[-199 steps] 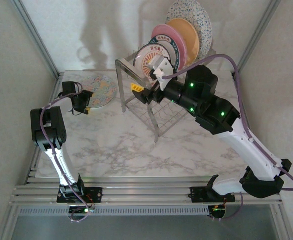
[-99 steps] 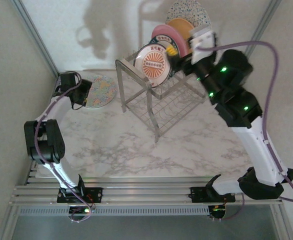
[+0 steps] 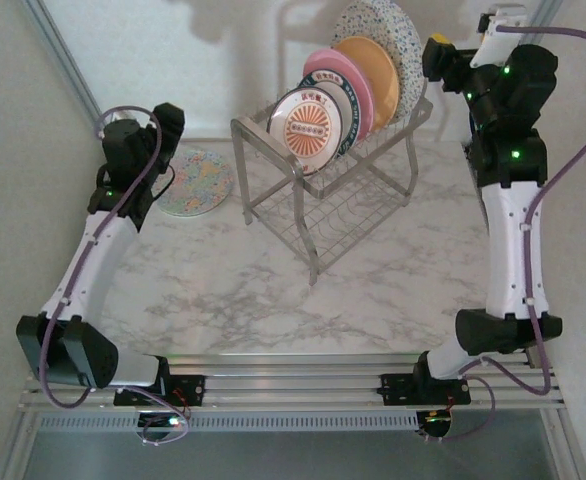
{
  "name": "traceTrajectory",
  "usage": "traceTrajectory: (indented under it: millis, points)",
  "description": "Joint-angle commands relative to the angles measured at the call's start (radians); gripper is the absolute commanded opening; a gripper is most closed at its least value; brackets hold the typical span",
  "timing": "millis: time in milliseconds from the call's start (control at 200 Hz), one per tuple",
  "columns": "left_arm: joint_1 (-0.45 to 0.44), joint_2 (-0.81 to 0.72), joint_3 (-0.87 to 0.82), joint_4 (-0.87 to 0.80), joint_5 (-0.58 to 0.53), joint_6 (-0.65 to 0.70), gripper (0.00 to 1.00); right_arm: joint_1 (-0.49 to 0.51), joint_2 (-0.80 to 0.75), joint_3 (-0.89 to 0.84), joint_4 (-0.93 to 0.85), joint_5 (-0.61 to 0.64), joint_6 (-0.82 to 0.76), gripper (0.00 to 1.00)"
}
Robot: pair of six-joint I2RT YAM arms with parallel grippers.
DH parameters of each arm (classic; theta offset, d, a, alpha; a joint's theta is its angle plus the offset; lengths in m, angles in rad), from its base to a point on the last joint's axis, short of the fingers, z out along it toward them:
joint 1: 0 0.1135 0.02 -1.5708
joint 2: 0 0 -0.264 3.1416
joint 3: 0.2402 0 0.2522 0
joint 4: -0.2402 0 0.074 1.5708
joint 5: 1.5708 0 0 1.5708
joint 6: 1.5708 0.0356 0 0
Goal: Unload the plates from the dish rack
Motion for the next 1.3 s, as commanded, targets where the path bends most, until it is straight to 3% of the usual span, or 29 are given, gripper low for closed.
traceTrajectory:
  millis: [0,210,355,781,1296]
  points:
    - [-0.046,-0.042,0.049,0.102,0.079,0.122,0.82,-0.026,-0.003,-0.034,0.125,-0.266,-0.022,0.87]
    - [-0.136,-0.085,0.073,0.174,0.21,0.211,0.82,-0.055,0.097,0.032,0.086,-0.355,-0.048,0.84]
    - [-0.188,-0.066,0.136,0.122,0.273,0.273,0.8,-0.059,0.163,0.089,0.06,-0.398,-0.052,0.8]
    - [-0.223,-0.055,0.176,0.096,0.288,0.281,0.79,-0.064,0.268,0.132,0.112,-0.383,0.019,0.63]
    - [-0.253,-0.034,0.326,0.188,0.287,0.311,0.77,-0.062,0.341,0.175,0.113,-0.423,0.05,0.54]
